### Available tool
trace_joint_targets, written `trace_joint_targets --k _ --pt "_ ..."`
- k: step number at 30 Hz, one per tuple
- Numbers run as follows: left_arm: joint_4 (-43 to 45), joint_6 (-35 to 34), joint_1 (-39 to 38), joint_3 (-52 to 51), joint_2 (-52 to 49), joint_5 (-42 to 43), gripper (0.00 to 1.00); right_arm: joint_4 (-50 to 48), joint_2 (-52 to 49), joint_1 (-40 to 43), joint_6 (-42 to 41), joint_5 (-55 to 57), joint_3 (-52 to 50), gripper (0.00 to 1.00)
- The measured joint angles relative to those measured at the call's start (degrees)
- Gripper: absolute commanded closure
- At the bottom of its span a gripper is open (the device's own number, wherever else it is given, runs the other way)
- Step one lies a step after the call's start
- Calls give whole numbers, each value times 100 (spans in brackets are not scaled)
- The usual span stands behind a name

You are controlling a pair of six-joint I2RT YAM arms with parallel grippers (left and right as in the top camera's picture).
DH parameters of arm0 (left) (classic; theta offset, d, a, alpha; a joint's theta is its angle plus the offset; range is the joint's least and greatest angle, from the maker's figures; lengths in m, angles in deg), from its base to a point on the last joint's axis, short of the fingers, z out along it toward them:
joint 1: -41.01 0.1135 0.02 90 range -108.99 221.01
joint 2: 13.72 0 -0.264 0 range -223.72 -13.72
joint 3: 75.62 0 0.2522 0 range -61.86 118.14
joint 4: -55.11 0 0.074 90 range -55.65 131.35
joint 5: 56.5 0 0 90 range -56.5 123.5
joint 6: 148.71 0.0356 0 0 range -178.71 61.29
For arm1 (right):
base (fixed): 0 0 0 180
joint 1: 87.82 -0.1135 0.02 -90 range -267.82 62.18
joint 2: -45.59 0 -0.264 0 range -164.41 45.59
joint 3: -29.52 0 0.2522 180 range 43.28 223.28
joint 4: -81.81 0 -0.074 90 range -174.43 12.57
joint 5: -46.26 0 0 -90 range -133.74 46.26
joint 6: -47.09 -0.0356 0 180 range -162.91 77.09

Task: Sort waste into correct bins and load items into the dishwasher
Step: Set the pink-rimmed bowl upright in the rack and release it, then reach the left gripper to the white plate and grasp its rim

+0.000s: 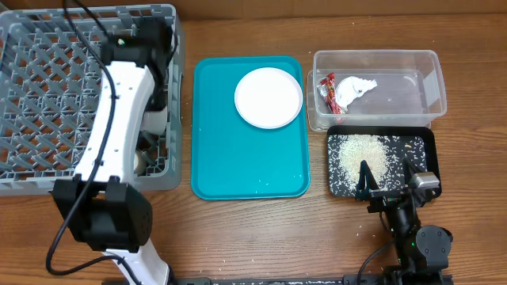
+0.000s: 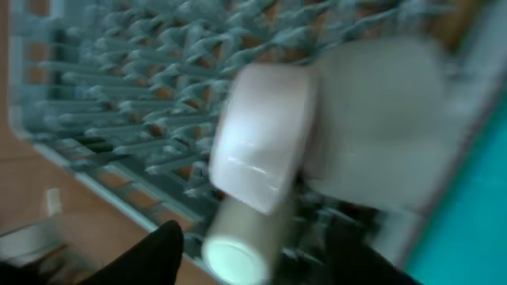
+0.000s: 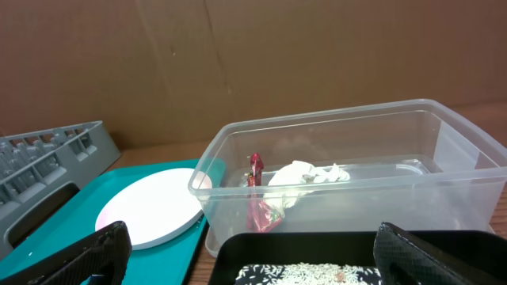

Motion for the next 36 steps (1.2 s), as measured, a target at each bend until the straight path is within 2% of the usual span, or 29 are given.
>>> trace_joint_targets --k 6,9,12,17,21,24,31,33,36 --pt "-393 234 -433 1241 0 1952 31 -2 0 0 -2 -2 0 0" --pt "-162 501 -789 1502 2 2962 22 -4 0 2 0 2 0 0" --pt "177 673 -1226 1473 0 3589 27 -2 0 0 0 0 0 0" --pt "1106 492 -1801 1014 -26 3635 28 -4 0 0 0 -2 0 0" --pt "1869 116 -1825 509 -396 3491 34 -2 0 2 0 -2 0 0" --pt "2090 -109 -1707 352 -1025 3412 39 0 0 0 -2 0 0 0" --pt "2205 -389 -1410 177 -2258 3379 41 0 0 0 0 -2 0 0" --pt "2236 -442 -1368 173 -2393 3377 55 2 0 0 -2 0 0 1" --pt "2267 -525 -1357 173 -2498 3388 96 -2 0 0 -2 -2 0 0"
